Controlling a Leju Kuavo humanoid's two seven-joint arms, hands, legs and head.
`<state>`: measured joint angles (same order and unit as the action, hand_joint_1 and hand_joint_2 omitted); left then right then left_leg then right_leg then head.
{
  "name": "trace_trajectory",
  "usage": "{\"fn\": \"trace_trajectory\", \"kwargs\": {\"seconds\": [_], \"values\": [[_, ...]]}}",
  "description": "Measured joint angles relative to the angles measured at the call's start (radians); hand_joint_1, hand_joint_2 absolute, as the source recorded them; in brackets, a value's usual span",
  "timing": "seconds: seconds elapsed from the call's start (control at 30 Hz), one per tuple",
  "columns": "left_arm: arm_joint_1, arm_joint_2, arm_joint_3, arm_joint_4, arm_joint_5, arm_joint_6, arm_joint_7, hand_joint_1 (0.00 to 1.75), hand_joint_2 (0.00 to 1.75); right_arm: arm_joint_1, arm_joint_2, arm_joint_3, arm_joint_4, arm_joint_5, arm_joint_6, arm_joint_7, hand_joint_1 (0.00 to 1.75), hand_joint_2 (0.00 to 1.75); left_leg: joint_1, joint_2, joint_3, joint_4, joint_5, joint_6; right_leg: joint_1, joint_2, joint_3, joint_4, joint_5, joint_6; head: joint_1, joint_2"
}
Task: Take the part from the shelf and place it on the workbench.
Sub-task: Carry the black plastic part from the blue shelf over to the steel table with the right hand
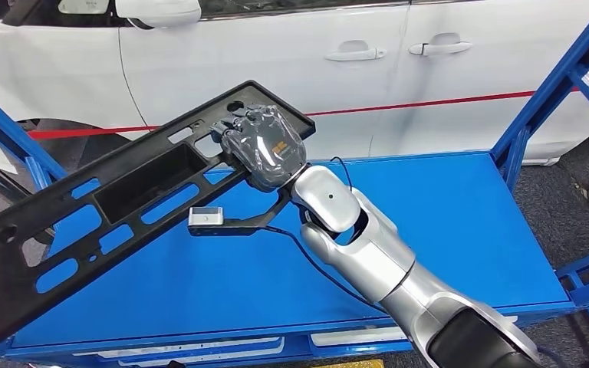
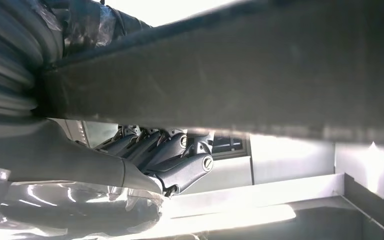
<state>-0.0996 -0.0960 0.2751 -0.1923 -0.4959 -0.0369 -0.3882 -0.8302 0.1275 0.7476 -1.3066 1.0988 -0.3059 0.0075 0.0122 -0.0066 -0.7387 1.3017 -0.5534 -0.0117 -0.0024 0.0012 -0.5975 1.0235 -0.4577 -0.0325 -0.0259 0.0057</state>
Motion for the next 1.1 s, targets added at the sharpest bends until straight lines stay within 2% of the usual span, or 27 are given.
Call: {"fn": "trace_trajectory", "kwargs": {"seconds": [0.03,0.1,0.13,0.17,0.27,0.33,0.37,0.43,0.47,0.5,0.53,0.6,0.63,0.67,0.7,0.77,0.83,0.87,0.93,0.97,1.0,1.03,1.1], "values": [[0.000,0.000,0.000,0.000,0.000,0.000,0.000,0.00,1.75,0.000,-0.001,0.000,0.002,0.000,0.000,0.000,1.75,1.75,0.000,0.000,0.016,-0.039,0.031,0.001,0.000,0.001,0.001,0.001,-0.002,0.001,0.000,0.000],[-0.002,0.000,0.001,0.000,0.000,0.000,0.000,0.00,1.75,-0.004,-0.002,0.000,0.003,0.000,0.000,0.000,1.75,1.75,-0.002,0.000,0.081,-0.174,0.098,0.006,0.001,0.003,0.004,0.004,-0.006,0.005,0.000,0.000],[-0.003,0.000,0.001,0.000,0.000,0.000,0.000,0.00,1.75,-0.007,-0.002,0.000,0.004,0.000,0.000,0.000,1.75,1.75,-0.004,-0.001,0.108,-0.230,0.116,0.011,0.003,0.004,0.004,0.006,-0.008,0.008,0.000,0.000],[-0.005,0.000,0.001,0.000,0.000,0.000,0.000,0.00,1.75,-0.010,-0.003,0.000,0.004,0.000,0.000,0.000,1.75,1.75,-0.006,-0.001,0.123,-0.262,0.122,0.015,0.004,0.005,0.003,0.007,-0.009,0.011,0.000,0.000],[-0.005,-0.001,0.001,0.000,0.000,0.000,0.001,0.00,1.75,-0.012,-0.004,0.000,0.005,0.000,0.000,0.000,1.75,1.75,-0.006,-0.002,0.128,-0.280,0.120,0.029,0.005,0.004,0.000,0.008,-0.010,0.023,0.000,0.000],[-0.006,-0.002,0.001,0.000,0.000,0.000,0.000,0.00,1.75,-0.014,-0.005,0.000,0.005,0.000,0.000,0.000,1.75,1.75,-0.002,-0.001,0.133,-0.288,0.125,0.042,0.005,0.004,-0.014,0.043,-0.036,0.031,0.000,0.000],[-0.007,-0.002,0.001,0.000,0.000,0.000,0.000,0.00,1.75,-0.015,-0.006,0.000,0.005,0.000,0.000,0.000,1.75,1.75,0.000,0.000,0.135,-0.291,0.126,0.047,0.004,0.004,-0.035,0.088,-0.063,0.035,0.000,0.000],[-0.008,-0.003,0.001,0.000,0.000,0.000,0.001,0.00,1.75,-0.016,-0.009,0.000,0.007,0.000,0.000,0.002,1.75,1.75,-0.002,0.001,0.134,-0.290,0.126,0.052,0.001,0.004,-0.099,0.218,-0.121,0.040,0.000,0.000],[-0.009,-0.003,0.002,0.000,-0.001,0.000,0.001,0.00,1.75,-0.015,-0.011,0.000,0.008,0.000,0.000,0.003,1.75,1.75,-0.003,0.001,0.134,-0.289,0.125,0.053,-0.001,0.004,-0.126,0.269,-0.135,0.042,0.001,0.000],[-0.009,-0.003,0.002,0.000,-0.003,-0.001,0.001,0.00,1.75,-0.014,-0.013,0.000,0.009,0.001,0.000,0.004,1.75,1.75,-0.003,0.001,0.134,-0.287,0.125,0.053,-0.003,0.004,-0.138,0.288,-0.130,0.043,0.000,0.000],[-0.009,-0.003,0.002,0.000,-0.005,-0.001,0.001,0.00,1.75,-0.015,-0.015,0.000,0.010,0.001,0.000,0.005,1.75,1.75,-0.003,0.000,0.134,-0.285,0.124,0.053,-0.004,0.003,-0.131,0.268,-0.106,0.043,0.001,0.000],[-0.010,-0.003,0.001,0.000,-0.008,-0.001,0.001,0.00,1.75,-0.020,-0.018,0.000,0.009,0.001,0.000,0.009,1.75,1.75,-0.003,-0.001,0.134,-0.279,0.119,0.049,-0.006,0.003,-0.074,0.143,-0.037,0.039,0.000,0.000],[-0.012,-0.003,0.001,0.000,-0.009,-0.001,0.002,0.00,1.75,-0.024,-0.018,0.000,0.008,0.001,0.000,0.012,1.75,1.75,-0.005,-0.001,0.132,-0.275,0.117,0.046,-0.005,0.003,-0.046,0.081,-0.013,0.037,0.000,0.000],[-0.014,-0.003,0.002,0.000,-0.010,-0.001,0.002,0.00,1.75,-0.027,-0.018,0.000,0.007,0.001,0.000,0.015,1.75,1.75,-0.006,-0.002,0.129,-0.272,0.116,0.042,-0.004,0.003,-0.028,0.041,-0.002,0.035,0.000,0.000],[-0.015,-0.003,0.002,0.000,-0.011,-0.001,0.003,0.00,1.75,-0.029,-0.019,0.000,0.007,0.001,0.000,0.018,1.75,1.75,-0.008,-0.002,0.127,-0.271,0.116,0.037,-0.002,0.004,-0.022,0.025,-0.001,0.033,0.000,0.000],[-0.016,-0.003,0.002,0.000,-0.015,-0.001,0.005,0.00,1.75,-0.031,-0.022,-0.002,0.007,0.001,-0.001,0.024,1.75,1.75,-0.007,-0.002,0.125,-0.271,0.116,0.027,-0.002,0.005,-0.022,0.019,0.003,0.024,0.000,0.000],[-0.016,-0.003,0.001,0.000,-0.017,-0.001,0.005,0.00,1.75,-0.032,-0.024,-0.003,0.007,0.002,-0.001,0.027,1.75,1.75,-0.005,-0.001,0.116,-0.246,0.092,0.018,-0.004,0.003,-0.020,0.012,0.011,0.013,0.000,0.000],[-0.016,-0.003,0.001,0.000,-0.017,-0.001,0.005,0.00,1.75,-0.033,-0.024,-0.004,0.007,0.002,-0.002,0.027,1.75,1.75,-0.003,0.000,0.102,-0.208,0.065,0.014,-0.006,0.002,-0.020,0.008,0.014,0.008,0.000,0.000],[-0.016,-0.004,0.001,0.000,-0.018,-0.001,0.006,0.00,1.75,-0.033,-0.024,-0.004,0.007,0.002,-0.003,0.028,1.75,1.75,-0.001,0.000,0.054,-0.083,-0.005,0.006,-0.004,0.000,-0.022,0.008,0.016,0.005,0.000,0.000],[-0.015,-0.004,0.001,0.000,-0.018,-0.002,0.006,0.00,1.75,-0.032,-0.025,-0.004,0.007,0.002,-0.003,0.029,1.75,1.75,0.000,0.000,0.032,-0.026,-0.028,0.004,-0.003,-0.001,-0.024,0.009,0.017,0.004,0.000,0.000],[-0.015,-0.004,0.001,0.000,-0.018,-0.002,0.007,0.00,1.75,-0.032,-0.025,-0.004,0.008,0.002,-0.003,0.029,1.75,1.75,0.000,0.000,0.023,0.005,-0.035,0.002,-0.003,-0.001,-0.026,0.010,0.017,0.004,0.000,0.000],[-0.015,-0.004,0.001,0.000,-0.018,-0.002,0.008,0.00,1.75,-0.031,-0.025,-0.004,0.008,0.002,-0.003,0.029,1.75,1.75,0.000,0.000,0.033,-0.006,-0.021,0.002,-0.003,-0.001,-0.027,0.012,0.017,0.004,0.000,0.000],[-0.016,-0.004,0.001,0.000,-0.018,-0.002,0.008,0.00,1.75,-0.031,-0.025,-0.004,0.007,0.002,-0.004,0.030,1.75,1.75,0.000,0.000,0.100,-0.127,0.040,0.006,-0.003,-0.001,-0.029,0.017,0.017,0.004,0.000,0.000]]}}
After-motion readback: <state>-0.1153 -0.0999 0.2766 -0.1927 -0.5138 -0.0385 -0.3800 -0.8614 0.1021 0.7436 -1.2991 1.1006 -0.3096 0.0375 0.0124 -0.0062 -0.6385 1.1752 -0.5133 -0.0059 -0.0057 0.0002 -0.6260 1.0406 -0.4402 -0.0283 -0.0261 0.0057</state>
